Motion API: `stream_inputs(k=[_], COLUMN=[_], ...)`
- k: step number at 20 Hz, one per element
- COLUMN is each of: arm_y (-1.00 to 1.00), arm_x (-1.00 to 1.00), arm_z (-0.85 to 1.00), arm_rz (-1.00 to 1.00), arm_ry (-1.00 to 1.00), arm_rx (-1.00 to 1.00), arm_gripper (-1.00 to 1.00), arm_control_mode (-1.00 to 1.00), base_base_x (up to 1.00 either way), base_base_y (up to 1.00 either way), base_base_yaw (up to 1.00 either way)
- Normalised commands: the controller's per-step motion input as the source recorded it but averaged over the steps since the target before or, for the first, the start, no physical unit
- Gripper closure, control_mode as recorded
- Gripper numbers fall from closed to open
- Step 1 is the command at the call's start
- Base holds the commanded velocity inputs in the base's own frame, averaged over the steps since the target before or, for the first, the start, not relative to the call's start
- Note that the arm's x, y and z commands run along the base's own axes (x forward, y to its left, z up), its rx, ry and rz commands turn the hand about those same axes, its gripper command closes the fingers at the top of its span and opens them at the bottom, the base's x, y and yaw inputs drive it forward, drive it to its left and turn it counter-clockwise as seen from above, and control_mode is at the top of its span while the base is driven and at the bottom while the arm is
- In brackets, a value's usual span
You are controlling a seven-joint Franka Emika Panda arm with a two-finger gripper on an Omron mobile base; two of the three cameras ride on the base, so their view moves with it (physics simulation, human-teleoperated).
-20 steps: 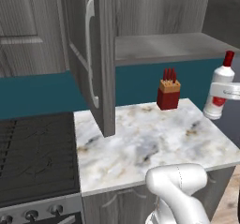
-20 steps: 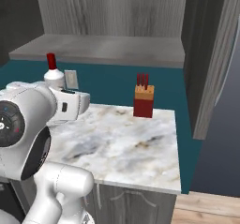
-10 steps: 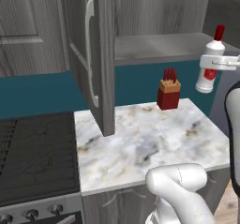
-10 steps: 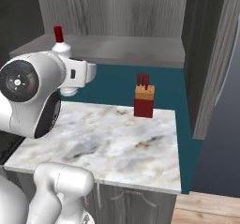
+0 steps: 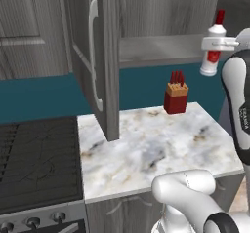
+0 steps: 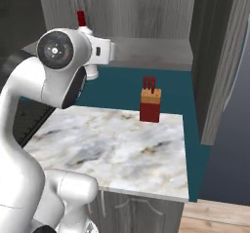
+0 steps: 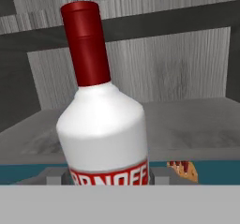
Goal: Sort all alcoholic drinks to one cabinet, and non-alcoholic drinks to the other.
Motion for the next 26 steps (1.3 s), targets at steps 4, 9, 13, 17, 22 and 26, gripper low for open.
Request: stream_inputs(k=[4, 9, 13, 17, 22, 26], arm_y=[-0.33, -0.25, -0.13, -0.12, -0.17, -0.13], arm_x=[0.72, 0.72, 0.78, 0.76, 0.54, 0.45], arm_z=[0.06, 0.06, 0.03, 0.05, 0.04, 0.00], arm_rz=[0.00, 0.00, 0.00, 0.00, 0.00, 0.00], arm_ry=[-0.02, -0.01, 0.00, 0.00, 0.00, 0.00], arm_rx=[0.00, 0.00, 0.00, 0.00, 0.00, 0.00], arm_gripper=[1.00, 1.00, 1.00, 1.00, 1.00, 1.00], arm_control_mode=[-1.00, -1.00, -1.00, -1.00, -1.00, -1.00], base_base_x=[0.00, 0.00, 0.00, 0.00, 0.00, 0.00], base_base_y=[0.00, 0.00, 0.00, 0.00, 0.00, 0.00], base_base_yaw=[0.00, 0.00, 0.00, 0.00, 0.00, 0.00])
